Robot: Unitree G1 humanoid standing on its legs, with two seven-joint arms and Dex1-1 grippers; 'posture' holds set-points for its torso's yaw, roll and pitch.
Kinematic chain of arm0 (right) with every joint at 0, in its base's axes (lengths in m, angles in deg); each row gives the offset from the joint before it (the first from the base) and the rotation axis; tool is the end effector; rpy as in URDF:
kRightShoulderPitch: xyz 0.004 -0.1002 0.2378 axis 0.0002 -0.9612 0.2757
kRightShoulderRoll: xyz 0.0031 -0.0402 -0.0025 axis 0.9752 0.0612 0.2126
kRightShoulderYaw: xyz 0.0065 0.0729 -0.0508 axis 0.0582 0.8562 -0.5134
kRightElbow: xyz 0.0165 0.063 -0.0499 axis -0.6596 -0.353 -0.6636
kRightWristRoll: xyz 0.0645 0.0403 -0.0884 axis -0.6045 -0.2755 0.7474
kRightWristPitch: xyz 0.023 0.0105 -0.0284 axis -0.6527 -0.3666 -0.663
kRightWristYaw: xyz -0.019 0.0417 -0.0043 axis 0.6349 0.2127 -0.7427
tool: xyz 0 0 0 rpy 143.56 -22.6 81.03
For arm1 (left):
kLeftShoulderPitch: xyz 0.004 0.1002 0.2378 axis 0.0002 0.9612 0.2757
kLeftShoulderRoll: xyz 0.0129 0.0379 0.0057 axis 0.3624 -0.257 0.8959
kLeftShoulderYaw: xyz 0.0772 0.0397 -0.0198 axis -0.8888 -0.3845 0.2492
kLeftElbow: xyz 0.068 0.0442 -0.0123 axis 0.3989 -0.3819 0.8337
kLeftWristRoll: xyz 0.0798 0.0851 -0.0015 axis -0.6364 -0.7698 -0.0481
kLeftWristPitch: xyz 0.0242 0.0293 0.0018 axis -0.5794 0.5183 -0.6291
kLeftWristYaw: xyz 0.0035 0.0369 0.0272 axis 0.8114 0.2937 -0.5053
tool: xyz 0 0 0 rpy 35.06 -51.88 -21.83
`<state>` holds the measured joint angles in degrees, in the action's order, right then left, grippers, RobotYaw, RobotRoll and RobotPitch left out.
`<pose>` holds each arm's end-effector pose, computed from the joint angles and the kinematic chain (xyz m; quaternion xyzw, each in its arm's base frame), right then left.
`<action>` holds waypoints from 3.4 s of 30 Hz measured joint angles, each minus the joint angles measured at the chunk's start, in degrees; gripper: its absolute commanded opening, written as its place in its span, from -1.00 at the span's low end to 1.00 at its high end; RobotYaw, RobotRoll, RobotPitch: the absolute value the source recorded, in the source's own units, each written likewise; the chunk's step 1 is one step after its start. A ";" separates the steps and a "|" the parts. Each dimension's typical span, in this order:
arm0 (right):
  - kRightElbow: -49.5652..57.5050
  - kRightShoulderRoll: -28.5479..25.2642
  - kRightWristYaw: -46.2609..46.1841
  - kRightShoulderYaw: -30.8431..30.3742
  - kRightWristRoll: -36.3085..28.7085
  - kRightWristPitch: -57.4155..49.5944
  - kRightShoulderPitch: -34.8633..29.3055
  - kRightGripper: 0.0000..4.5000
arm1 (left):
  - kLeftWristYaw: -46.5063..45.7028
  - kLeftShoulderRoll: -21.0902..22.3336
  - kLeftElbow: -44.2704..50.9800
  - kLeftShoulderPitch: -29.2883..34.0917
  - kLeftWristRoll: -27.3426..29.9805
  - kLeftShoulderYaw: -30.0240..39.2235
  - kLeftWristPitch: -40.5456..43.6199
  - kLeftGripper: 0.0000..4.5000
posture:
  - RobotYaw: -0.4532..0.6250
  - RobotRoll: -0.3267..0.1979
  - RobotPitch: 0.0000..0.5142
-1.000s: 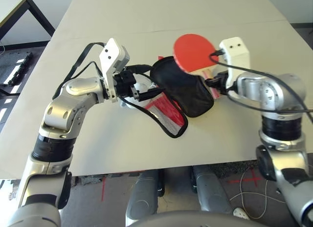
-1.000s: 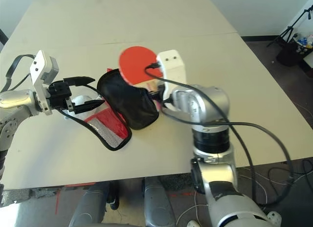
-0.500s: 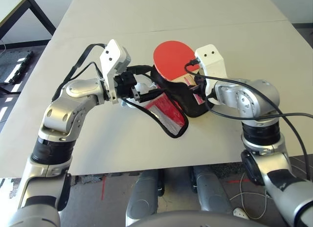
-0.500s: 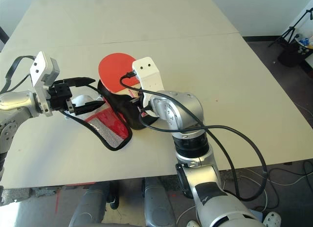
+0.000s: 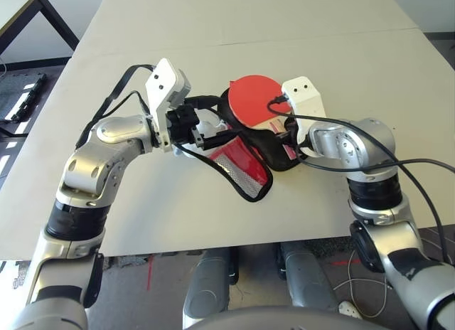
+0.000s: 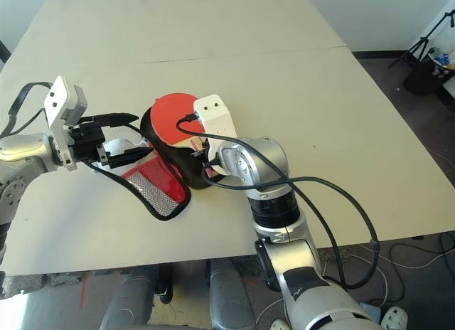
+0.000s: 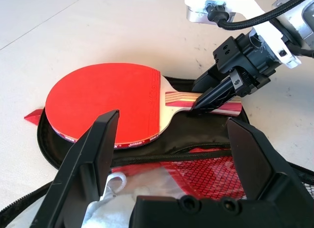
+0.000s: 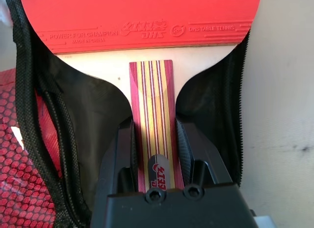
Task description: Store the ping-pong paddle in its case and zip it.
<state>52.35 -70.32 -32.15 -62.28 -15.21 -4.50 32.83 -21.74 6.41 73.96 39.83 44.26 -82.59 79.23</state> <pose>0.2710 -0.0990 0.2187 -0.1141 0.3233 0.2334 0.9099 0.2612 0.1976 0.2331 0.1671 -0.0030 -0.4827 0.8597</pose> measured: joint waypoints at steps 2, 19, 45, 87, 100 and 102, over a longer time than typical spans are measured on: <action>-0.12 0.02 0.09 -0.01 -0.45 0.00 -0.07 -0.49 | 0.00 -0.25 -0.01 0.03 -0.05 0.00 -0.11 1.00 | -0.17 0.25 -0.17; 4.12 -8.42 8.23 5.79 -6.82 0.24 -1.50 0.99 | 0.11 -0.21 -0.14 0.29 -0.20 0.02 -1.36 1.00 | -0.15 0.25 -0.18; -8.37 -33.73 53.33 11.48 -16.59 46.89 -15.53 0.99 | 5.89 21.27 3.98 22.34 2.59 22.79 4.45 1.00 | -0.05 0.25 -0.14; -23.74 -28.37 43.91 16.92 -22.11 34.36 -9.47 0.99 | -0.70 -2.10 4.00 0.88 -4.50 -4.35 -1.15 1.00 | -0.15 0.25 -0.09; -23.39 -21.05 40.43 12.03 -20.20 34.27 -9.82 0.99 | -0.05 0.58 5.61 1.07 -3.32 -2.52 1.35 1.00 | -0.12 0.25 -0.06; -23.47 -20.36 39.65 11.93 -19.58 34.38 -9.85 0.99 | -0.04 0.60 5.69 1.06 -3.11 -2.52 1.65 1.00 | -0.12 0.25 -0.06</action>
<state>28.88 -90.68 7.50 -50.34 -34.79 29.88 22.98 -21.79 7.01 79.65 40.89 41.15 -85.11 80.88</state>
